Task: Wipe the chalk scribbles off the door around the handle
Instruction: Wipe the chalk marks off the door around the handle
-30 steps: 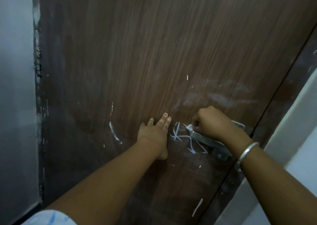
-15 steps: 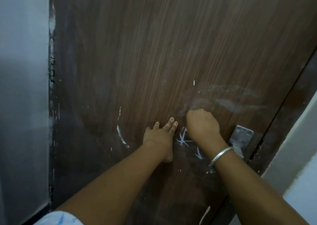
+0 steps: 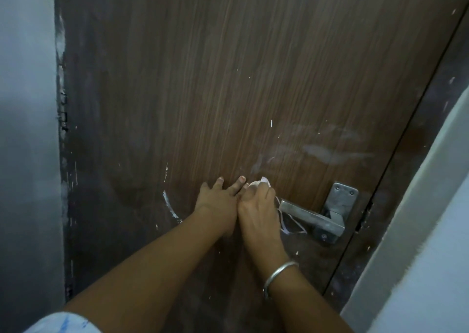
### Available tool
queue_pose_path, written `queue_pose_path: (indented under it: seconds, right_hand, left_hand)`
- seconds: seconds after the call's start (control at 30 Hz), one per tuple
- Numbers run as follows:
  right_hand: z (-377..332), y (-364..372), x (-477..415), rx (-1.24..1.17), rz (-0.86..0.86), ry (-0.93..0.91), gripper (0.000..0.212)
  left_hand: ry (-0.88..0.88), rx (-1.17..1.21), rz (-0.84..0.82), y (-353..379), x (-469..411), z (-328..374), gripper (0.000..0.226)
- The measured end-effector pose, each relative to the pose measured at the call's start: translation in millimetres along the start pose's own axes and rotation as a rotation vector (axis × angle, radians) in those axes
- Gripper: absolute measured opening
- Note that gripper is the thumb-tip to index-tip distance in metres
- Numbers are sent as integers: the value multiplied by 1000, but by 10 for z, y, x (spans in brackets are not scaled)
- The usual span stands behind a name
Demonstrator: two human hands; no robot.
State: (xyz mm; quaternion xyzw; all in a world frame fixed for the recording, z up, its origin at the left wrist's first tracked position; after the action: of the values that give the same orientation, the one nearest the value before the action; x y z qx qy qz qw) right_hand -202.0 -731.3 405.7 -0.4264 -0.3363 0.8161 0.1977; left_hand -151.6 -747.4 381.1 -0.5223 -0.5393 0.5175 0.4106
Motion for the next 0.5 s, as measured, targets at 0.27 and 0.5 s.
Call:
queue_pose_path:
  seconds: [0.27,0.5]
  right_hand:
    - [-25,298,333,-25,60,34,56]
    - [10,346,311,-43,139,-5,54]
  left_hand:
    - [14,-45,22,-3,-45,14,89]
    - [24,-37,-6,-1,-57,9,93]
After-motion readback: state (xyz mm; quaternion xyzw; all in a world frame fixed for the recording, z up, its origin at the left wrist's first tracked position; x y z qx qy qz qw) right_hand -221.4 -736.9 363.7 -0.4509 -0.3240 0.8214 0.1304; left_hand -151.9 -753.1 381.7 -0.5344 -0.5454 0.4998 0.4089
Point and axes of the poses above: each hand's wrist, its own x-axis away from the middle knuckle, its own y-axis out of the palm, z = x × y, the point moved 9 cm from there along -x, towards the middle knuckle, and after that the axes turned 9 degrees about -y, right-handed, at the moved point
